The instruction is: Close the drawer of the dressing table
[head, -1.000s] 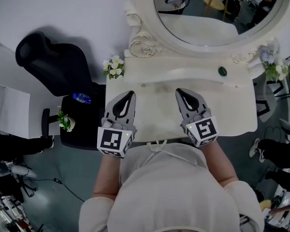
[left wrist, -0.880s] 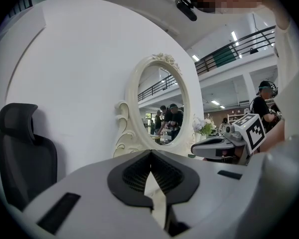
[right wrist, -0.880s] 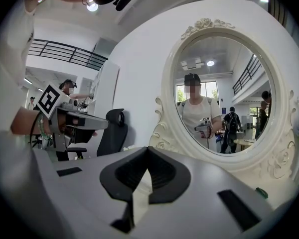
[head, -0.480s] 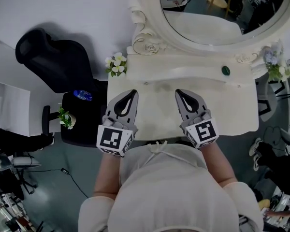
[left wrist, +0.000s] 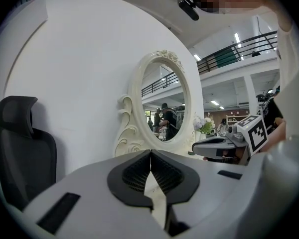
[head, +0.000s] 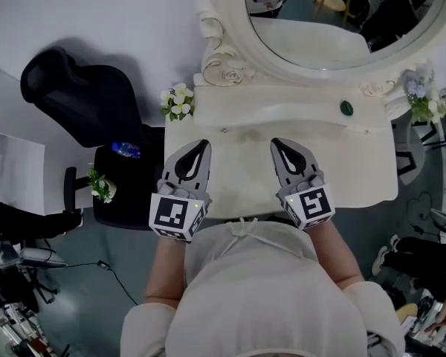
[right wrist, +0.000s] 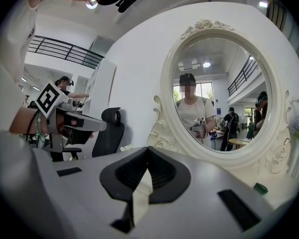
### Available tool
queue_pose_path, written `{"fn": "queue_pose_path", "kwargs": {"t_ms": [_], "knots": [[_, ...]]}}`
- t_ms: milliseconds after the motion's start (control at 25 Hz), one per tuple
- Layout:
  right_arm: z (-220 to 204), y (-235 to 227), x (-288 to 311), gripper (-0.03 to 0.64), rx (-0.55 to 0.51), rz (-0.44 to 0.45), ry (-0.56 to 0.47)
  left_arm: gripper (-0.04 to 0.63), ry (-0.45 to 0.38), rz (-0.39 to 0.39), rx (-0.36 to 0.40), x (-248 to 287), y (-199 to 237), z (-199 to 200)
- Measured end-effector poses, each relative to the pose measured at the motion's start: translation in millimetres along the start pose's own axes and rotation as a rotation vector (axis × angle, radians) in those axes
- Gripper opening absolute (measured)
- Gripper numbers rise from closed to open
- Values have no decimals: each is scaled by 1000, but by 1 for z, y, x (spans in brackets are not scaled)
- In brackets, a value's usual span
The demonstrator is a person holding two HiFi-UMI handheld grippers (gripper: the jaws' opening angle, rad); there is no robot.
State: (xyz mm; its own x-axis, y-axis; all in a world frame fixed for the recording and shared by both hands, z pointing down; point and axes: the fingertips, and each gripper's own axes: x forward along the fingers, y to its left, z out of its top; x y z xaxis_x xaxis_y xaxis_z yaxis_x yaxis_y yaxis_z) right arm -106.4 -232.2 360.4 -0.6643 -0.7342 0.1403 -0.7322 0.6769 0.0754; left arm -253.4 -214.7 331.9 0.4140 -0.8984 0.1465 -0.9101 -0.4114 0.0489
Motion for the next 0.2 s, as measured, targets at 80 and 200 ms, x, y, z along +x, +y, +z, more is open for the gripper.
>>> {"fn": "queue_pose_path", "kwargs": {"t_ms": [80, 200], "knots": [[-1, -1, 0, 2, 5, -4, -2, 18, 0, 0, -1, 1, 1, 0], [0, -2, 1, 2, 4, -7, 2, 18, 2, -1, -2, 2, 1, 1]]}}
